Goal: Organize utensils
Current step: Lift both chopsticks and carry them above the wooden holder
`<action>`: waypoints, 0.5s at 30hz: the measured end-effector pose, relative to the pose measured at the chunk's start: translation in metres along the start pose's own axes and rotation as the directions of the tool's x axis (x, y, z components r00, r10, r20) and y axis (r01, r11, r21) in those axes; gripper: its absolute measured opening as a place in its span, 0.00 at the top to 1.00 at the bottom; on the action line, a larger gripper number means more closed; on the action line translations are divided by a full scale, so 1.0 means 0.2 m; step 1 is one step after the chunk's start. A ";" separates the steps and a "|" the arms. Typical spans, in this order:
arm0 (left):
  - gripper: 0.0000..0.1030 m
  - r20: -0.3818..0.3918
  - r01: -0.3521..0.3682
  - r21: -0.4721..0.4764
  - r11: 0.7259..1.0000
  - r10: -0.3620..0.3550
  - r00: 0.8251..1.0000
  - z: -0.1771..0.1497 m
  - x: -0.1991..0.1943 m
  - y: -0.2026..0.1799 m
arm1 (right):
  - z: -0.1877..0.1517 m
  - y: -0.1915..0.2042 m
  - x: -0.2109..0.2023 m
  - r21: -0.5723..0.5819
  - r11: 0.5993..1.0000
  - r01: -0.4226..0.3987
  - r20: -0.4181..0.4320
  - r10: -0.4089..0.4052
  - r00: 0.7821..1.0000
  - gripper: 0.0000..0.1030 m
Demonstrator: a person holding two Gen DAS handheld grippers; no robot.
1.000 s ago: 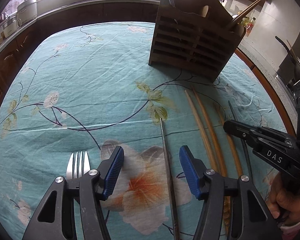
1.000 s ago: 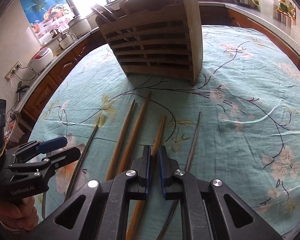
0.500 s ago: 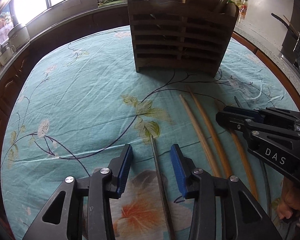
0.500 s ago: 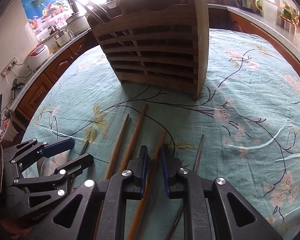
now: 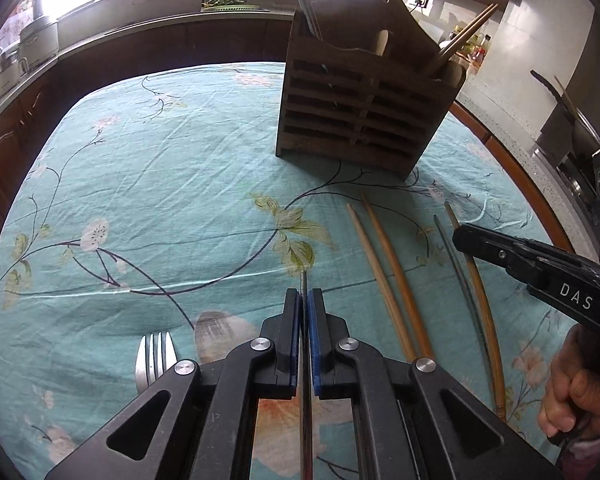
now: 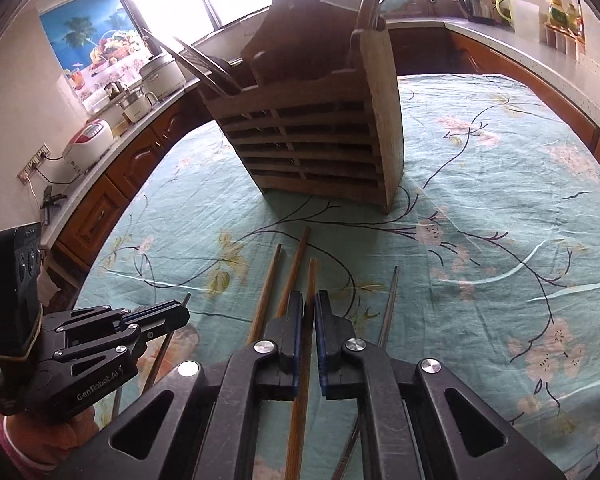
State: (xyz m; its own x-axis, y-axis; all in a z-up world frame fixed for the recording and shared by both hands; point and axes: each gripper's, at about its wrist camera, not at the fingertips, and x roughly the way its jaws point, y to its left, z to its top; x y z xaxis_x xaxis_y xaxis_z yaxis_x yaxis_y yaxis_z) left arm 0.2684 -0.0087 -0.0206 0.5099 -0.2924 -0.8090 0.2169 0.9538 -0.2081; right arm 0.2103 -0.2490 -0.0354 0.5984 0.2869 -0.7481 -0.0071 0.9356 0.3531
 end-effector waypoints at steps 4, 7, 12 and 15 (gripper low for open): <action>0.98 0.056 0.032 -0.010 0.999 -0.032 0.998 -0.02 -0.16 0.01 | 0.00 0.02 -0.09 0.004 1.000 -0.028 0.030 0.028 0.999 0.95; 0.98 0.099 0.054 -0.011 0.998 -0.052 0.994 -0.04 -0.30 0.02 | -0.01 0.05 -0.15 0.000 0.999 -0.036 0.053 0.036 0.998 0.95; 0.98 0.172 0.093 -0.018 0.996 -0.088 0.981 -0.09 -0.51 0.03 | -0.02 0.10 -0.31 -0.019 0.998 -0.055 0.113 0.057 0.992 0.95; 0.98 0.207 0.115 -0.017 0.993 -0.109 0.972 -0.12 -0.63 0.03 | -0.02 0.13 -0.42 -0.036 0.998 -0.057 0.161 0.062 0.985 0.95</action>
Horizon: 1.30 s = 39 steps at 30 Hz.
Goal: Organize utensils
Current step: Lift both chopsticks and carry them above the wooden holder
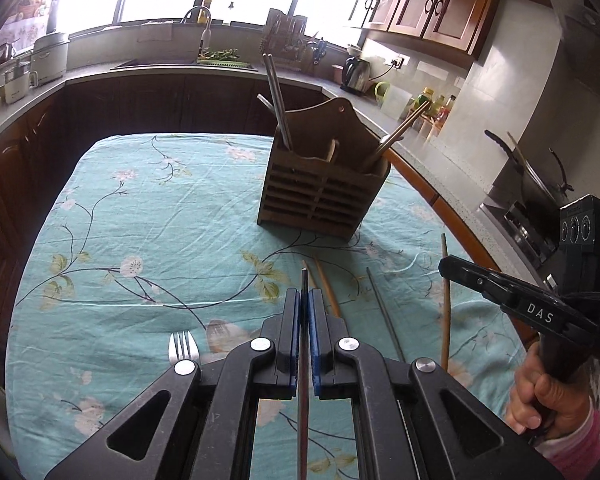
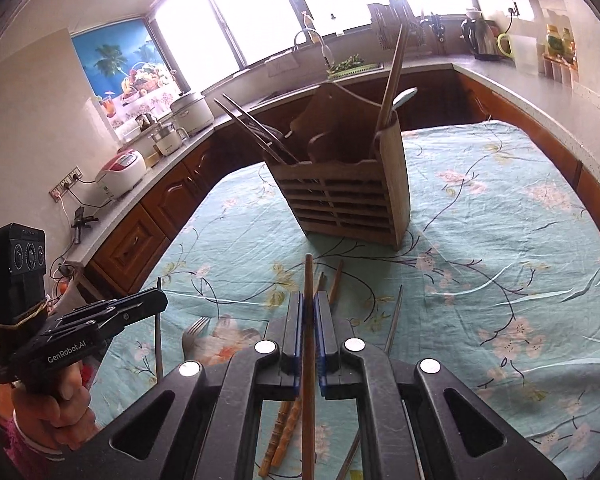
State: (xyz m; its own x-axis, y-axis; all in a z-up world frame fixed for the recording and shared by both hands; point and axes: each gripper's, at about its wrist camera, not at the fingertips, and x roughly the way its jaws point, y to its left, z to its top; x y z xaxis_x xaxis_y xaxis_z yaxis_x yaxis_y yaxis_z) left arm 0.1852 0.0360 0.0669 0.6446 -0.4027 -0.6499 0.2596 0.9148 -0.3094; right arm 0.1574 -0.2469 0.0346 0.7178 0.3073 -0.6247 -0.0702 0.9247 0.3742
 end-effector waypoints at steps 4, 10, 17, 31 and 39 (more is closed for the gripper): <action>0.98 0.041 0.020 0.008 1.000 -0.021 0.999 -0.01 -0.13 -0.02 | 0.03 0.04 -0.14 -0.013 1.000 0.000 0.067 0.001 0.998 0.95; 0.97 0.093 0.042 0.021 0.999 -0.044 0.995 -0.02 -0.27 -0.04 | 0.10 0.05 -0.28 -0.025 1.000 0.010 0.151 -0.006 0.989 0.95; 0.98 0.117 0.052 0.015 0.999 -0.054 0.992 -0.02 -0.33 -0.03 | 0.13 0.05 -0.34 -0.025 1.000 0.016 0.191 -0.011 0.982 0.95; 0.98 0.157 0.041 0.011 0.999 -0.043 0.987 0.04 -0.32 -0.03 | 0.16 0.05 -0.36 -0.033 0.999 0.019 0.218 -0.011 0.976 0.95; 0.97 0.174 0.043 -0.004 0.999 -0.041 0.984 0.08 -0.29 -0.01 | 0.18 0.04 -0.36 -0.029 0.999 0.023 0.224 -0.015 0.975 0.95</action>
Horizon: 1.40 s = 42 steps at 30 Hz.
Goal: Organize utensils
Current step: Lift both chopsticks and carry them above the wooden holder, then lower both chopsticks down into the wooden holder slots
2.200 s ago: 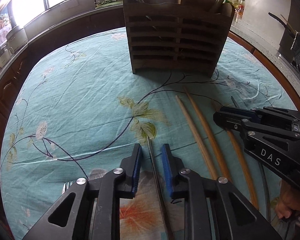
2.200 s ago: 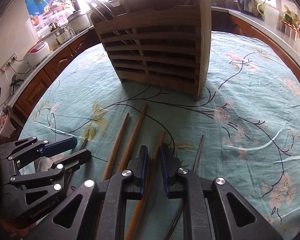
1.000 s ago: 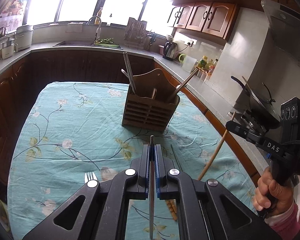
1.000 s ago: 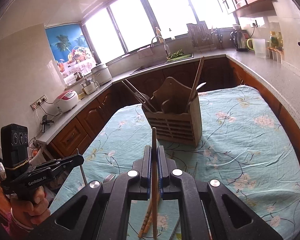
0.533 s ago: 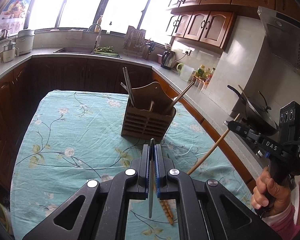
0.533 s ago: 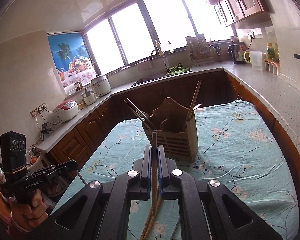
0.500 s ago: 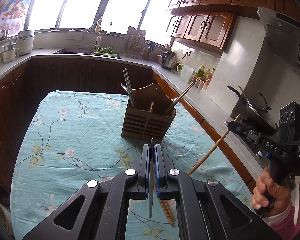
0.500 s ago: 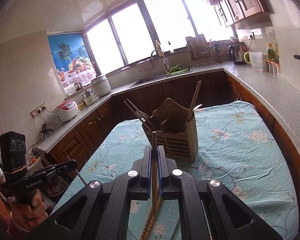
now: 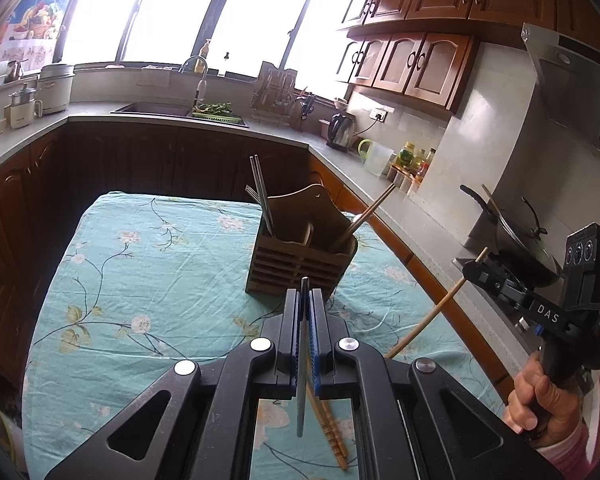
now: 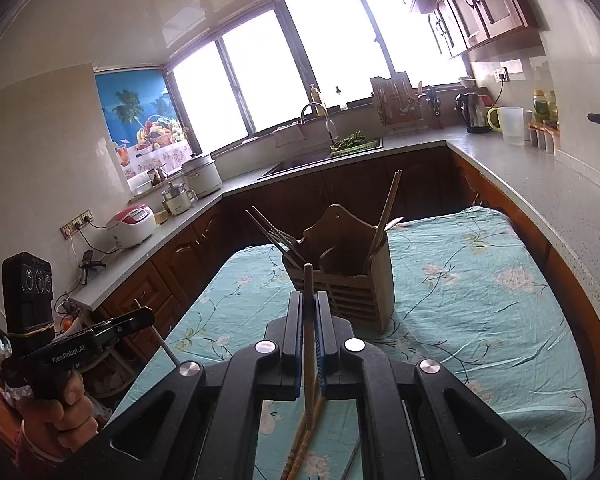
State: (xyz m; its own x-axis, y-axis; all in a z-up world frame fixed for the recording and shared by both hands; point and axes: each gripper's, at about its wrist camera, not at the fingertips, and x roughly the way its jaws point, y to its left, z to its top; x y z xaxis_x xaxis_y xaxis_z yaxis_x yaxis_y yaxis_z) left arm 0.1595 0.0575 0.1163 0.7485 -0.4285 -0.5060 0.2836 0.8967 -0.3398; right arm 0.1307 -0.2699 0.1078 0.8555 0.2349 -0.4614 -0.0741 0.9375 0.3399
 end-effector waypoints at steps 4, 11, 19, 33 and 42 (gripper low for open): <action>0.98 0.024 0.003 -0.020 1.000 -0.002 1.000 0.03 0.02 0.02 | 0.02 -0.01 0.01 0.000 1.000 0.003 0.004 -0.003 1.000 0.95; 0.97 0.072 0.001 -0.016 1.000 0.001 0.997 0.12 0.06 0.02 | 0.10 -0.03 0.03 -0.004 1.000 0.010 0.031 -0.010 0.999 0.95; 0.97 0.145 0.004 -0.002 1.000 -0.004 0.989 0.23 0.11 0.02 | 0.23 -0.03 0.05 -0.018 1.000 0.022 0.089 -0.020 0.996 0.95; 0.97 0.289 -0.013 0.047 0.999 -0.001 0.957 0.41 0.29 0.00 | 0.52 -0.06 0.11 -0.026 0.998 0.054 0.204 -0.048 0.978 0.95; 0.97 0.326 -0.040 0.022 0.999 0.030 0.945 0.48 0.56 0.02 | 0.66 -0.11 0.21 -0.003 0.997 0.072 0.257 -0.069 0.964 0.95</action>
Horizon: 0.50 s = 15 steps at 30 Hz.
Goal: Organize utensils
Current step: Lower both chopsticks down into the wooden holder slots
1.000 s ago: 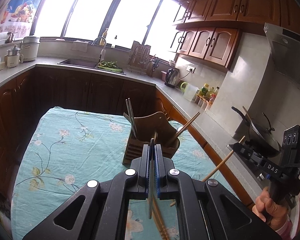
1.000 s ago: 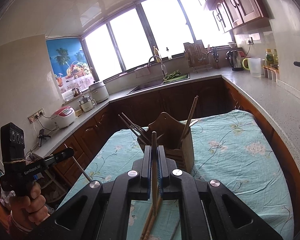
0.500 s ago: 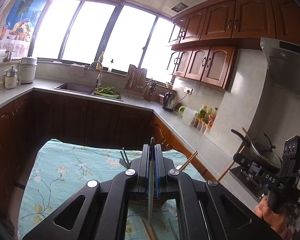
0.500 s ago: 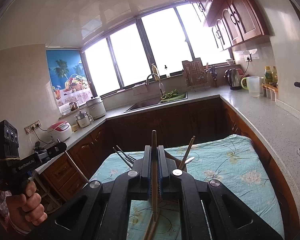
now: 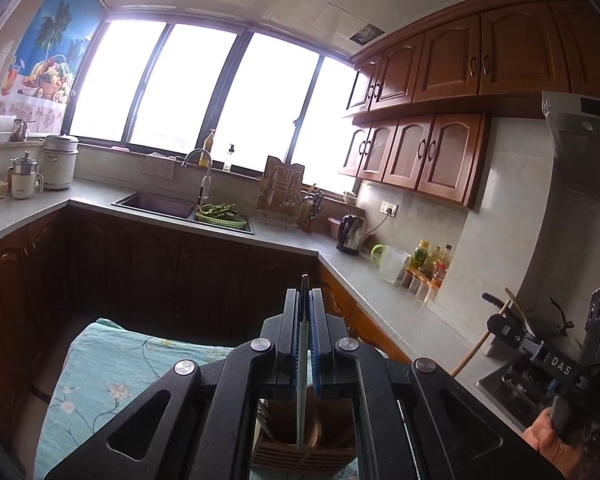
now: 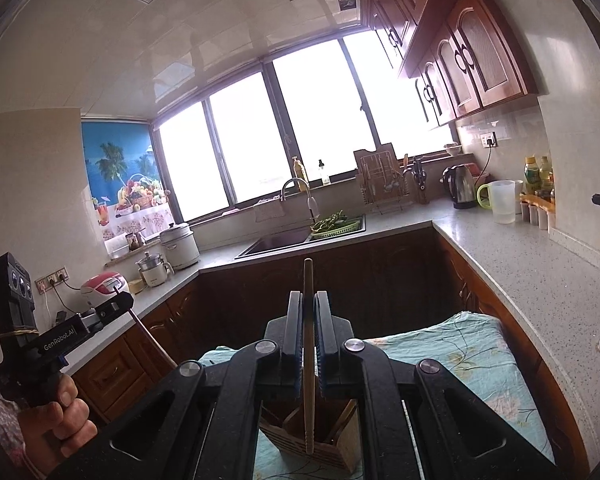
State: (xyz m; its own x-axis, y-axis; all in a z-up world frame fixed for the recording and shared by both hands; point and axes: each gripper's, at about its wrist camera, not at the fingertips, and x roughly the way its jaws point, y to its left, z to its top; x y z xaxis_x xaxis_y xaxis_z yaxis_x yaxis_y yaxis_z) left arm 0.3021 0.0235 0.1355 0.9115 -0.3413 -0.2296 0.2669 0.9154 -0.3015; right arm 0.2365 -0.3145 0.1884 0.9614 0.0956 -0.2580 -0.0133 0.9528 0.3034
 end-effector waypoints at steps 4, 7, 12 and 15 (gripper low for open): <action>0.97 0.000 -0.012 -0.010 1.000 0.012 1.000 -0.04 0.14 0.00 | 0.00 -0.02 0.06 0.003 1.000 0.008 0.015 -0.009 1.000 0.95; 0.97 -0.011 -0.016 -0.024 1.000 0.016 1.000 -0.08 0.23 0.02 | -0.03 -0.03 0.11 0.000 1.000 0.014 0.012 -0.014 1.000 0.95; 0.97 -0.026 -0.022 -0.032 0.999 0.021 0.999 -0.16 0.35 0.04 | -0.13 -0.03 0.17 -0.009 0.999 0.031 0.004 -0.030 1.000 0.95; 0.97 -0.034 -0.024 -0.033 0.999 0.023 0.999 -0.19 0.40 0.04 | -0.19 -0.03 0.19 -0.013 0.999 0.039 -0.007 -0.039 0.999 0.95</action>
State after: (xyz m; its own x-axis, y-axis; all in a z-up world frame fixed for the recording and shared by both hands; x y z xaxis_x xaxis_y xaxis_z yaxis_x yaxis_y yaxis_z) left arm 0.3649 -0.0043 0.0789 0.9062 -0.3272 -0.2677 0.2345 0.9159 -0.3258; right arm 0.2622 -0.3055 0.1419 0.9592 0.0606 -0.2760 0.0204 0.9593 0.2815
